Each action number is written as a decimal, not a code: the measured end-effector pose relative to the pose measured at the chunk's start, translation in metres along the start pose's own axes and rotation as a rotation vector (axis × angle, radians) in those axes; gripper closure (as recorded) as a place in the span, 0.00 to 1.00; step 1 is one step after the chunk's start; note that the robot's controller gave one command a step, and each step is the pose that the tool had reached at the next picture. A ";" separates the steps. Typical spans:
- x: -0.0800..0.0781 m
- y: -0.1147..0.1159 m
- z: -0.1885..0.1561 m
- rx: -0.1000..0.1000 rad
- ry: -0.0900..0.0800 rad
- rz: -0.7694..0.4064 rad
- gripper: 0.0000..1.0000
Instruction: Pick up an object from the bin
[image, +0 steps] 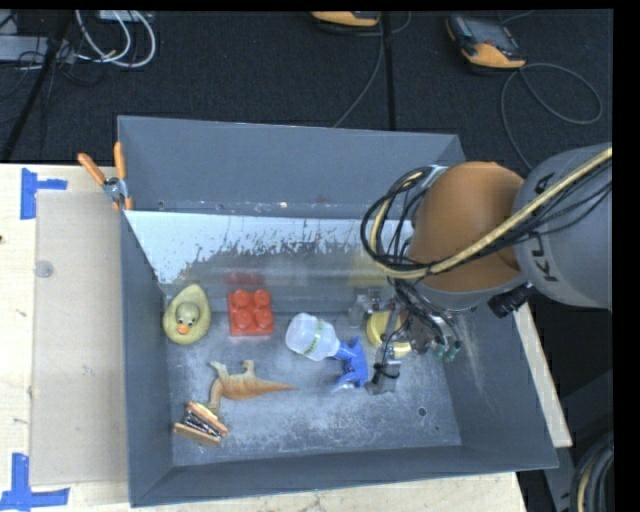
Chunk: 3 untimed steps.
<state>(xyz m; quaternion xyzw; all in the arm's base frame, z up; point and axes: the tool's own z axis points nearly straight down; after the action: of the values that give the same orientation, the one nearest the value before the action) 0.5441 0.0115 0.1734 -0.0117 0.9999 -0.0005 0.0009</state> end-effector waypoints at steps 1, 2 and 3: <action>-0.010 -0.011 0.063 -0.004 0.002 -0.022 0.00; 0.001 0.015 0.104 -0.001 0.004 -0.037 1.00; 0.001 0.015 0.104 -0.001 0.004 -0.038 1.00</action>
Offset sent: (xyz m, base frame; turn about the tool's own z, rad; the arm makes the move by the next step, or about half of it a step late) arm -0.0003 0.0136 -0.1034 -0.0355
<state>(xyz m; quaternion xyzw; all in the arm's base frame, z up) 0.5430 0.0265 0.0692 -0.0305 0.9995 0.0000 -0.0013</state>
